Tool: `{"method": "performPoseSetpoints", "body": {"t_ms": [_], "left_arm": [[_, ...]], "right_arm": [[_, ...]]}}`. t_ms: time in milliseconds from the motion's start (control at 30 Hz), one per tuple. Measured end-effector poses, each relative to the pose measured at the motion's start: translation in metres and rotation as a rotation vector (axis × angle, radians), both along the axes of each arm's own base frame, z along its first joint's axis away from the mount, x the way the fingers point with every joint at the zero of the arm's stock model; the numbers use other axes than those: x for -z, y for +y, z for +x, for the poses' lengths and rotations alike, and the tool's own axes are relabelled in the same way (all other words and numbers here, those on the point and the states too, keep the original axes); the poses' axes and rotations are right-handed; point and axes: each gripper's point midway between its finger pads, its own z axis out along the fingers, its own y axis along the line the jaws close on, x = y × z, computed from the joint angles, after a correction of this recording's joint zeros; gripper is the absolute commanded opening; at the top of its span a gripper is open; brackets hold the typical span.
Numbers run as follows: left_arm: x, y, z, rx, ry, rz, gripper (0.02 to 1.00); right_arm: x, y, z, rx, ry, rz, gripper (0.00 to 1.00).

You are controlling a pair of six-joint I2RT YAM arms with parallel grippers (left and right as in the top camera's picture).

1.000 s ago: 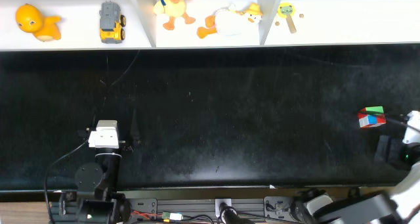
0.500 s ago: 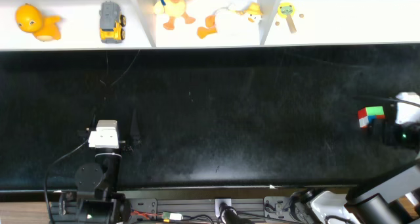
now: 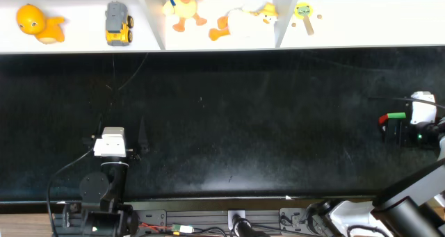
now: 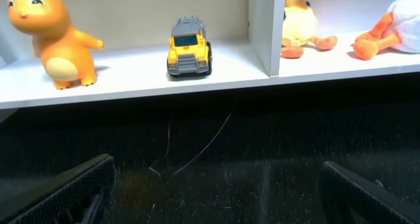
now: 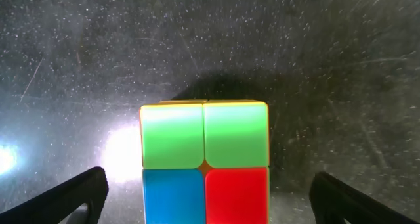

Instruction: Store Toys

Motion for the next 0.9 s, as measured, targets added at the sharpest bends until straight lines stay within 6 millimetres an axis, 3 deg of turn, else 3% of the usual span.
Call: {"method": "performPoseSetpoints", "body": {"t_ms": [200,400,500,633,900], "left_arm": [[0.000,0.000,0.000,0.000,0.000,0.000,0.998],[0.000,0.000,0.000,0.000,0.000,0.000,0.998],[0.000,0.000,0.000,0.000,0.000,0.000,0.998],[0.000,0.000,0.000,0.000,0.000,0.000,0.998],[0.000,0.000,0.000,0.000,0.000,0.000,0.998]], "right_arm": [[0.004,-0.003,0.002,0.008,-0.002,0.001,0.969],[0.005,-0.002,0.004,0.033,-0.002,0.012,0.866],[0.006,0.000,0.007,0.042,0.000,0.021,0.781],[0.006,0.003,0.009,0.054,0.001,0.033,0.553],[0.006,0.007,0.015,0.062,0.000,0.037,0.474]]}}
